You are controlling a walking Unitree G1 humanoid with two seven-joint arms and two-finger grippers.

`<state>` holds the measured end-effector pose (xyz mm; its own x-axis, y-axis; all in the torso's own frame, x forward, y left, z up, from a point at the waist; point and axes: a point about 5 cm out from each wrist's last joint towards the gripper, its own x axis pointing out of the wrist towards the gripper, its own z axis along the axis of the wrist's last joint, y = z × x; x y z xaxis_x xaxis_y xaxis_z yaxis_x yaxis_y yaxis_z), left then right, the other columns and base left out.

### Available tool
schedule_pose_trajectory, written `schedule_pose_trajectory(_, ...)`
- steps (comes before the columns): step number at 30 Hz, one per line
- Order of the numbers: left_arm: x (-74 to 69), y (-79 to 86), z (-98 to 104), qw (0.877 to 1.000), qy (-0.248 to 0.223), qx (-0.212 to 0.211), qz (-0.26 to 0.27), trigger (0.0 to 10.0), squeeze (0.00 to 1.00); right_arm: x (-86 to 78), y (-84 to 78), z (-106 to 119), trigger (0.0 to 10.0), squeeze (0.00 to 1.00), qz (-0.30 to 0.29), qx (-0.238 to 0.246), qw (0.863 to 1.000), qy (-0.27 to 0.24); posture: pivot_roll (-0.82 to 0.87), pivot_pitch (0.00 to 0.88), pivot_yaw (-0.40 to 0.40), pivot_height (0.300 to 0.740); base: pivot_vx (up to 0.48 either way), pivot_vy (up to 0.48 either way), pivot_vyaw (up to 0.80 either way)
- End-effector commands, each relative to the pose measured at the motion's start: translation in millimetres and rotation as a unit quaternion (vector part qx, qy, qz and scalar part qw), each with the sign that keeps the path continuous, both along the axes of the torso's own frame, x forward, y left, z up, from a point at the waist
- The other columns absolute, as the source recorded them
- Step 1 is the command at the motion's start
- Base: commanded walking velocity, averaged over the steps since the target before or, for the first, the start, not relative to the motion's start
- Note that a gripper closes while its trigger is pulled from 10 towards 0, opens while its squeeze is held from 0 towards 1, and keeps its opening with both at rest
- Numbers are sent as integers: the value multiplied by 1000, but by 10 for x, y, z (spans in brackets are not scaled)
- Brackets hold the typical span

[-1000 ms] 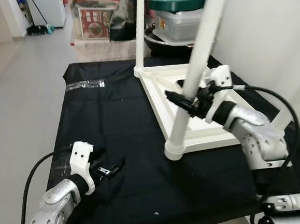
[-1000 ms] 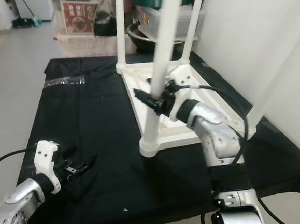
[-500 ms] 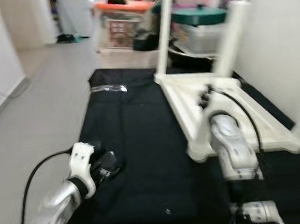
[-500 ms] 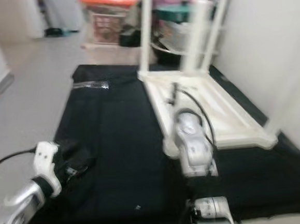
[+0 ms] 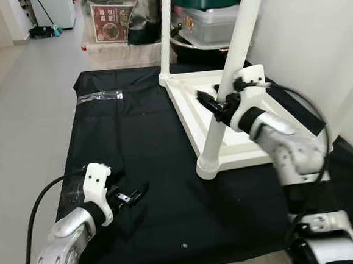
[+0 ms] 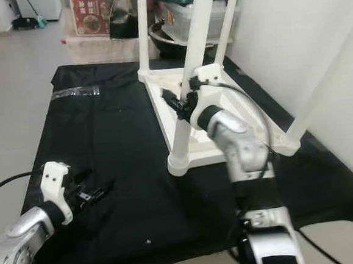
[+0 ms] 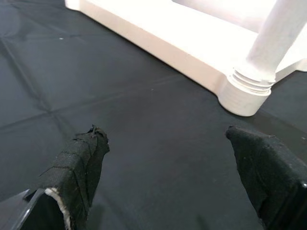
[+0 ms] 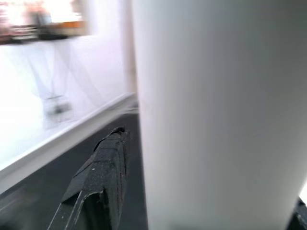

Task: Building children table

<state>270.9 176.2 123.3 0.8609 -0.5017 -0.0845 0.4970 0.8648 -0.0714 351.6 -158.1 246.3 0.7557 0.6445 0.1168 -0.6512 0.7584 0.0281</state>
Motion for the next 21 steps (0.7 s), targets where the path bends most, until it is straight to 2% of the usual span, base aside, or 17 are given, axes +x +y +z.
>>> schedule_pose_trajectory(1, -14, -11, -36, 1000, 6, -2, 1, 10000, 0, -19, -1, -92, 10000, 0, 44, -5, 999, 4, 91, 0, -133, 740, 0, 0, 0)
schedule_pose_trajectory(2, -14, -10, -35, 1000, 6, -2, 1, 10000, 0, -20, 2, -100, 10000, 0, 46, -7, 999, 5, 91, 0, -133, 740, 0, 0, 0)
schedule_pose_trajectory(4, -13, 14, -29, 1000, 5, -1, 6, 10000, 0, -109, 120, -232, 10000, 0, 128, 2, 992, 20, 99, 0, -138, 740, 0, 0, 0)
schedule_pose_trajectory(5, -13, 14, -29, 1000, 5, -1, 6, 10000, 0, -109, 120, -232, 10000, 0, 128, 2, 992, 20, 99, 0, -138, 740, 0, 0, 0)
schedule_pose_trajectory(6, -17, 18, -31, 1000, 6, -1, 6, 10000, 0, -125, 177, -308, 0, 0, 140, 1, 990, 32, 99, 0, -138, 740, 0, 0, 0)
schedule_pose_trajectory(8, -24, 18, -30, 1000, 6, 0, 6, 10000, 0, -106, 236, -406, 0, 0, 130, -5, 990, 48, 107, 0, -143, 740, 0, 0, 0)
schedule_pose_trajectory(9, -38, 28, -31, 1000, 6, 0, 7, 10000, 0, 56, 254, -632, 0, 0, 15, -35, 994, 106, 111, 0, -142, 740, 0, 0, 0)
schedule_pose_trajectory(10, -43, 37, -31, 1000, 7, 0, 8, 10000, 0, 201, 82, -787, 0, 0, -167, -67, 973, 146, 105, 0, -136, 740, 0, 0, 0)
schedule_pose_trajectory(11, -43, 37, -31, 1000, 7, 0, 8, 10000, 0, 201, 82, -787, 0, 0, -167, -67, 973, 146, 105, 0, -136, 740, 0, 0, 0)
schedule_pose_trajectory(12, -47, 42, -33, 1000, 7, 0, 8, 10000, 0, 229, -148, -911, 0, 0, -340, -68, 921, 176, 103, 0, -135, 740, 0, 0, 0)
schedule_pose_trajectory(13, -47, 42, -33, 1000, 7, 0, 8, 10000, 0, 229, -148, -911, 0, 0, -340, -68, 921, 176, 103, 0, -135, 740, 0, 0, 0)
schedule_pose_trajectory(14, -55, 39, -40, 1000, 9, 2, 7, 10000, 0, 59, -374, -1077, 0, 0, -495, -77, 844, 192, 107, 0, -132, 740, 0, 0, 0)
schedule_pose_trajectory(16, -57, 37, -44, 1000, 9, 3, 6, 10000, 0, -13, -387, -1103, 0, 0, -508, -75, 837, 190, 106, 0, -129, 740, 0, 0, 0)
schedule_pose_trajectory(18, -57, 34, -44, 1000, 10, 3, 5, 10000, 0, -75, -338, -1105, 0, 0, -505, -77, 840, 185, 106, 0, -129, 740, 0, 0, 0)
schedule_pose_trajectory(19, -43, 26, -39, 1000, 10, 3, 1, 10000, 0, -193, 35, -956, 10000, 0, -424, -55, 889, 161, 88, 0, -117, 740, 0, 0, 0)
schedule_pose_trajectory(20, -43, 26, -39, 1000, 10, 3, 1, 10000, 0, -193, 35, -956, 10000, 0, -424, -55, 889, 161, 88, 0, -117, 740, 0, 0, 0)
schedule_pose_trajectory(21, -34, 21, -38, 1000, 10, 2, -2, 10000, 0, -188, 187, -791, 10000, 0, -365, -8, 922, 131, 86, 0, -115, 740, 0, 0, 0)
